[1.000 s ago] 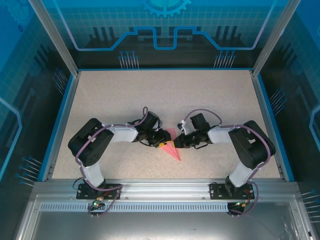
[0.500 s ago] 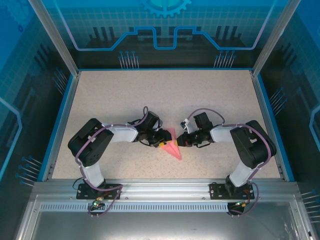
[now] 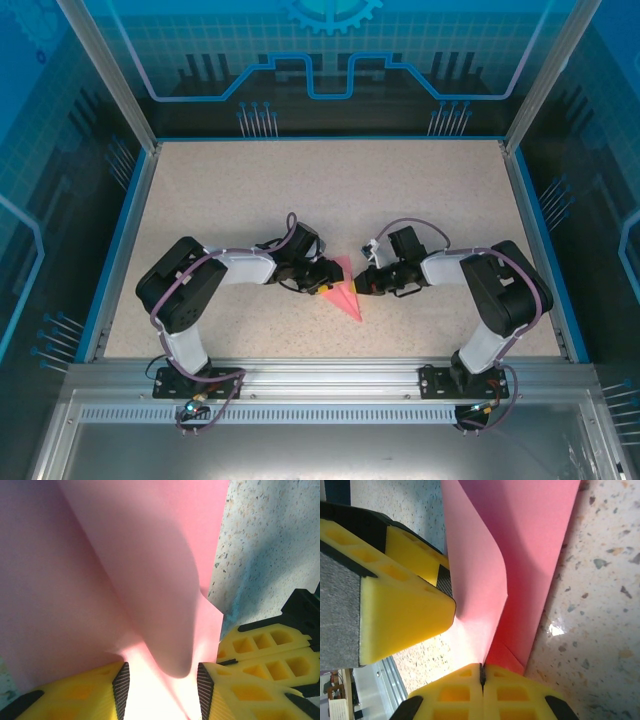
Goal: Fold a paper plane with a square sheet of paper (fold left side to right side)
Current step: Fourth fold the wing at the center of the table.
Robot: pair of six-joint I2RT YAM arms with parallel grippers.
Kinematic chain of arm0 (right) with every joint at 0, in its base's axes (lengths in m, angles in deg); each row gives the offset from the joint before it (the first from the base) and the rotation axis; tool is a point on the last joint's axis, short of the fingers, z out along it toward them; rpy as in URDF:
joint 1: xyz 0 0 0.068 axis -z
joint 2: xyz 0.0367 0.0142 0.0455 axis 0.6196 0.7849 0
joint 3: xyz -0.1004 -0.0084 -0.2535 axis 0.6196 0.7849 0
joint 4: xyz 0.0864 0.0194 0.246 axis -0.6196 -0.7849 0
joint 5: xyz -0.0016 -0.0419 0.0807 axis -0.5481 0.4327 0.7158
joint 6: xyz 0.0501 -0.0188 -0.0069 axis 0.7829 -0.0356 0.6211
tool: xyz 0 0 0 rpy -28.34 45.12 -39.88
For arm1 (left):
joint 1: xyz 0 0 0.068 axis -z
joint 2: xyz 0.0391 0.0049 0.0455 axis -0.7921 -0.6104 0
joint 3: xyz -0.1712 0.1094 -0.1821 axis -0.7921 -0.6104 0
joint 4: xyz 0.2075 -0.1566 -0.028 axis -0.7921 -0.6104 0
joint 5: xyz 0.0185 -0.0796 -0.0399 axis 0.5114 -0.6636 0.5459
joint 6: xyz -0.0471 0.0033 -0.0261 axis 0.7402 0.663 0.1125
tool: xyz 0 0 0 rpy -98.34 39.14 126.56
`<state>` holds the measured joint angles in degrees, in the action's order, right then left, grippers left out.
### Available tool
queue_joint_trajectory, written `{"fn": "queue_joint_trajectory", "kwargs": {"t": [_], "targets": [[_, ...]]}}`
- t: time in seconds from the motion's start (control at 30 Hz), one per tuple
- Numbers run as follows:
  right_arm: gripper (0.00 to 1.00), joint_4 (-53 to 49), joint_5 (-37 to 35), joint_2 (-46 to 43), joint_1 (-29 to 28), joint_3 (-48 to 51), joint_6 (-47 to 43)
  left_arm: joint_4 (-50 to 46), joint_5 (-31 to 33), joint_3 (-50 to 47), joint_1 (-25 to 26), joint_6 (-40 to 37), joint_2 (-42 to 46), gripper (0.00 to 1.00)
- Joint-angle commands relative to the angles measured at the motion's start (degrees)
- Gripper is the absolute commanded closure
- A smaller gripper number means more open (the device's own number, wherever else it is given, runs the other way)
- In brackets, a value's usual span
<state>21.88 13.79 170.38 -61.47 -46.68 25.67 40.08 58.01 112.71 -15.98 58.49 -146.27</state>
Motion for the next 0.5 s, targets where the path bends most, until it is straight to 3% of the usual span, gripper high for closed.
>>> {"fn": "queue_joint_trajectory", "kwargs": {"t": [0.0,0.47], "targets": [[0.98,0.1,1.3,0.6,0.5,1.4,-0.3,-3.4,1.3,-0.2,0.3,-1.0,0.7,0.56],[0.97,0.9,1.6,1.4,-0.1,0.2,0.4,-3.4,1.1,0.1,0.3,-1.2,0.5,0.57]]}}
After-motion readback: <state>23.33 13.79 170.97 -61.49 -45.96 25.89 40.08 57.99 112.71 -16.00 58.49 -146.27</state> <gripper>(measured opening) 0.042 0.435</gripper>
